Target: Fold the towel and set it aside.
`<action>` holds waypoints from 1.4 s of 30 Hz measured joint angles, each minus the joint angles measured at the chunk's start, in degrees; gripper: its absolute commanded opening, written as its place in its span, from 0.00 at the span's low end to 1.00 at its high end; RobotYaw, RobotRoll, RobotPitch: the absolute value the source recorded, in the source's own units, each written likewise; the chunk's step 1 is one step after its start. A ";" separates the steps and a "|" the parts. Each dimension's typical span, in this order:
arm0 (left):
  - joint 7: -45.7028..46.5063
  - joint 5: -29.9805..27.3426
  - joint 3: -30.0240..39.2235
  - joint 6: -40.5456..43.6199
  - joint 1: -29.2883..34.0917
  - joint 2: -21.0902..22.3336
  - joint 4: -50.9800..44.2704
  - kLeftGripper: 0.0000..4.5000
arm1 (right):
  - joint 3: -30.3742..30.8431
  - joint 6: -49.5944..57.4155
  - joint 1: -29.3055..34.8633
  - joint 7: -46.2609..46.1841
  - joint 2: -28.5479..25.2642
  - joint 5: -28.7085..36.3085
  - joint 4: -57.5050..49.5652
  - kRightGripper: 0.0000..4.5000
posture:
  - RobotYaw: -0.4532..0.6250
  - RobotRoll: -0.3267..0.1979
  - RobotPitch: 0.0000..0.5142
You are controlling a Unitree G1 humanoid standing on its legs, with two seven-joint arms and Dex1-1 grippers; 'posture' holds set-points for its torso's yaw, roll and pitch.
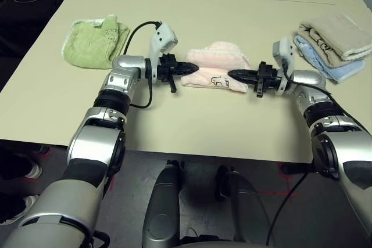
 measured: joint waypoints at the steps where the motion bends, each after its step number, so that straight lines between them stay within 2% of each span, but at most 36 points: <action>1: 0.29 -0.55 0.36 0.42 -0.71 -0.29 -0.66 0.00 | -0.48 0.30 -0.41 -0.13 -0.02 0.29 -0.46 0.00 | 0.56 0.62 0.51; 12: 2.67 -1.54 1.28 2.26 -2.05 -3.45 -1.63 0.00 | -0.49 0.64 -0.57 -11.44 2.94 -1.43 -1.24 0.00 | 0.55 0.62 0.51; 25: 2.35 -1.26 0.98 3.94 1.05 -2.07 -4.38 0.00 | -0.51 0.63 -0.30 -14.40 4.17 -1.75 -1.23 0.00 | 0.55 0.62 0.51; 33: 8.22 1.69 0.81 -0.36 2.00 -2.34 2.69 0.00 | 0.11 -0.02 0.00 -14.50 4.16 -2.56 -1.23 0.00 | 0.54 0.62 0.51; 42: 14.16 3.97 0.82 -3.83 0.73 -5.03 11.15 0.00 | 3.47 0.18 1.10 -19.56 4.74 -6.59 -0.02 0.00 | 0.53 0.62 0.51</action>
